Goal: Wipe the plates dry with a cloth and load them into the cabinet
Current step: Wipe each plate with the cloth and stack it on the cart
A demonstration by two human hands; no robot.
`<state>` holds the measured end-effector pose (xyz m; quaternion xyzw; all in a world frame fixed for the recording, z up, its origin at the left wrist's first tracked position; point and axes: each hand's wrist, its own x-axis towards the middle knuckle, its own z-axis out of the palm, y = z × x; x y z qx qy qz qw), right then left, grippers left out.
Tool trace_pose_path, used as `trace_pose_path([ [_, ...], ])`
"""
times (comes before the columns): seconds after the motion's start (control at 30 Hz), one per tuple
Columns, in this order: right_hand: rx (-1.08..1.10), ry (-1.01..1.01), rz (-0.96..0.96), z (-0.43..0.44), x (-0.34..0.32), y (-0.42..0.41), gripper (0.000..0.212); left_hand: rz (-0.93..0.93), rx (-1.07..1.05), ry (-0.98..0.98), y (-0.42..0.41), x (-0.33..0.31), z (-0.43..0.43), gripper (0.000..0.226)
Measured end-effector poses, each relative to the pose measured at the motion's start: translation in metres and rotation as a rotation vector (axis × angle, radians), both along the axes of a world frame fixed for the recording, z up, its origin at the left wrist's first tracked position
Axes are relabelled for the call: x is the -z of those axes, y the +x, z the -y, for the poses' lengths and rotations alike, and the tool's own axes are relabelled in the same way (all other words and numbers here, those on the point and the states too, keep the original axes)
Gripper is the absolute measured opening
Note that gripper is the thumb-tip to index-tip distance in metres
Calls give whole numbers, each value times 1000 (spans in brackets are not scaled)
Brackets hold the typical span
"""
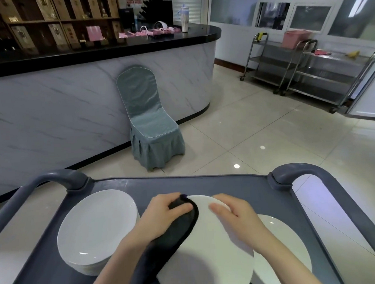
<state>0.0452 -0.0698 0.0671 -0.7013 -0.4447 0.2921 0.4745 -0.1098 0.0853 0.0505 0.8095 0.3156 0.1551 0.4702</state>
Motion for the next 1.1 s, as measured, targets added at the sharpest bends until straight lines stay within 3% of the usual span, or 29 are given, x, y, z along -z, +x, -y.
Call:
trace_pose_path([
  [0.1, 85, 77, -133, -4, -4, 7, 22, 70, -82, -83, -1, -1, -2, 15],
  [0.2, 382, 289, -432, -12, 3, 6, 23, 259, -506, -311, 2, 17, 13, 15],
  [0.3, 796, 336, -426, -27, 20, -30, 23, 430, -902, -596, 22, 32, 43, 17],
  [0.37, 887, 319, -481, -27, 30, -48, 18, 483, -979, -693, 25, 37, 49, 17],
  [0.43, 776, 283, -553, -21, 38, -45, 10, 473, -948, -673, 19, 37, 40, 16],
  [0.53, 479, 200, -464, -9, 26, -12, 8, 416, -828, -516, 3, 35, 22, 17],
  [0.63, 206, 102, -221, -9, 2, 26, 12, 270, -539, -304, -4, 26, 9, 21],
  [0.73, -116, -133, 105, -18, -14, 36, 6, 146, -166, -129, 1, 9, 10, 16],
  [0.83, -198, -185, 171, -14, -9, 31, 32, 107, -9, -111, 3, 2, 16, 12],
  [0.9, -45, -103, 61, -7, -7, 31, 32, 166, -165, -187, -1, 9, 22, 15],
  [1.03, 620, 179, -467, -9, 20, -3, 34, 399, -822, -534, 9, 35, 53, 17],
  [1.1, 802, 209, -599, -10, 37, -31, 30, 449, -938, -637, 13, 39, 57, 17],
])
